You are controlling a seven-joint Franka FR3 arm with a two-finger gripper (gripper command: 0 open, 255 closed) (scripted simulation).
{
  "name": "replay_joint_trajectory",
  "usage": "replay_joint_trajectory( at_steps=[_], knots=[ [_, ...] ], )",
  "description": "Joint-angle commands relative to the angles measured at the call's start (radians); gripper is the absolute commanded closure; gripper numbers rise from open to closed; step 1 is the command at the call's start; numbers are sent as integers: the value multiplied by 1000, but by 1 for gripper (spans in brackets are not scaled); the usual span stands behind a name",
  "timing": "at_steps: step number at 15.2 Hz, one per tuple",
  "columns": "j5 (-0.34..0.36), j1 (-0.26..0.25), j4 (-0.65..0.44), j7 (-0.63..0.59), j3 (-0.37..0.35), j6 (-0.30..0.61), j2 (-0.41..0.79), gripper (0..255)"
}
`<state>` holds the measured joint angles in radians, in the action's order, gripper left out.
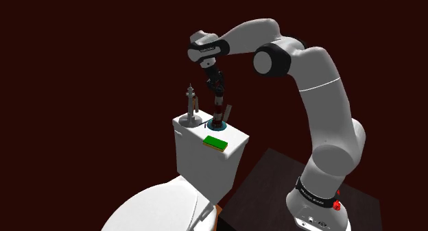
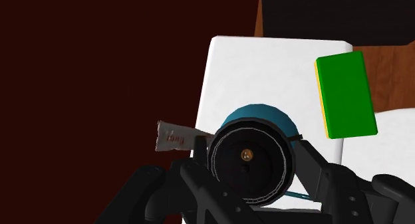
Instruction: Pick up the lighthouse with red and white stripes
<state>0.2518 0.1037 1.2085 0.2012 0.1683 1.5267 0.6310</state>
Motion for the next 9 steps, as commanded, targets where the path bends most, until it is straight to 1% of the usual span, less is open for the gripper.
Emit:
replay_joint_trajectory(
  at_steps=[1, 7, 9],
  knots=[
    [0, 0, -24, 7, 1, -25, -2, 255],
    [1, 0, -107, 30, 4, -102, 0, 255],
    [1, 0, -109, 30, 4, -104, 0, 255]
  ],
)
